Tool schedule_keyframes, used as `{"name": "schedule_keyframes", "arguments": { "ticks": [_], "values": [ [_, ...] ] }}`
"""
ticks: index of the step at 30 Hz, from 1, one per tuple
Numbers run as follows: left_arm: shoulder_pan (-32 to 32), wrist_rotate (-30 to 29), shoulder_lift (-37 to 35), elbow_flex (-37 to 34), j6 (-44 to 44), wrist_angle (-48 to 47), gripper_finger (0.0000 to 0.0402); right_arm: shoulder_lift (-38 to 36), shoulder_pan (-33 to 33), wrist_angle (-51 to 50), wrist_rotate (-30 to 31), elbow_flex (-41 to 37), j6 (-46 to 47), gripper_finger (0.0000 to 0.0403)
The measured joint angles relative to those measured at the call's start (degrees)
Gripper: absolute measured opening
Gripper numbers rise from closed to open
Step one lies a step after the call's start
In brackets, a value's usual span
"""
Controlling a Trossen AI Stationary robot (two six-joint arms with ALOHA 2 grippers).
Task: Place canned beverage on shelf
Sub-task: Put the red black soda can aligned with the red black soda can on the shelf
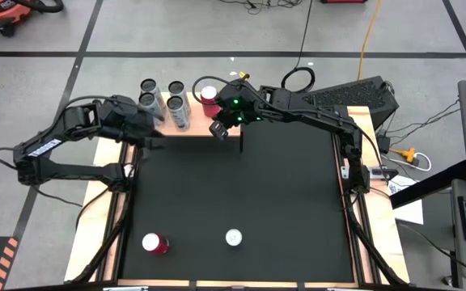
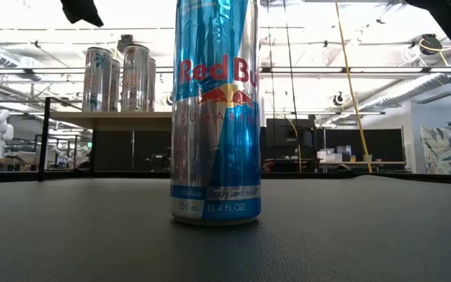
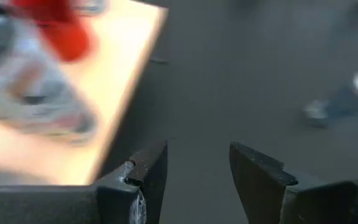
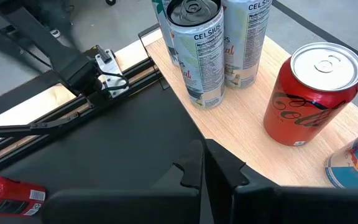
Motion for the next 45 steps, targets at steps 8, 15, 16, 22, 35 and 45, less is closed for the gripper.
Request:
{"name": "schedule_keyframes", "arguments": {
  "ticks": [8, 15, 16, 22, 35, 45],
  "values": [
    [-1.06, 3.33, -1.31, -3.34, -7.45, -6.03, 0.0178, 0.0, 0.0, 0.0, 0.0, 0.0, 0.0, 0.0],
    [-3.84, 5.81, -2.86, -7.63, -11.43, -4.88, 0.0195, 0.0, 0.0, 0.0, 0.0, 0.0, 0.0, 0.0],
    [-4.21, 5.75, -3.12, -7.63, -11.66, -4.49, 0.0204, 0.0, 0.0, 0.0, 0.0, 0.0, 0.0, 0.0],
    [-5.26, 3.65, -4.25, -7.61, -11.82, -3.26, 0.0285, 0.0, 0.0, 0.0, 0.0, 0.0, -0.01, 0.0],
    [-5.26, 2.91, -3.59, -7.58, -11.03, -3.4, 0.0374, 0.0, 0.0, -0.02, 0.0, 0.0, -0.02, 0.0],
    [-5.24, 3.0, -3.56, -7.58, -8.11, -3.8, 0.0373, 0.0, 0.02, -0.03, 0.0, 0.0, -0.02, 0.0]
  ]
}}
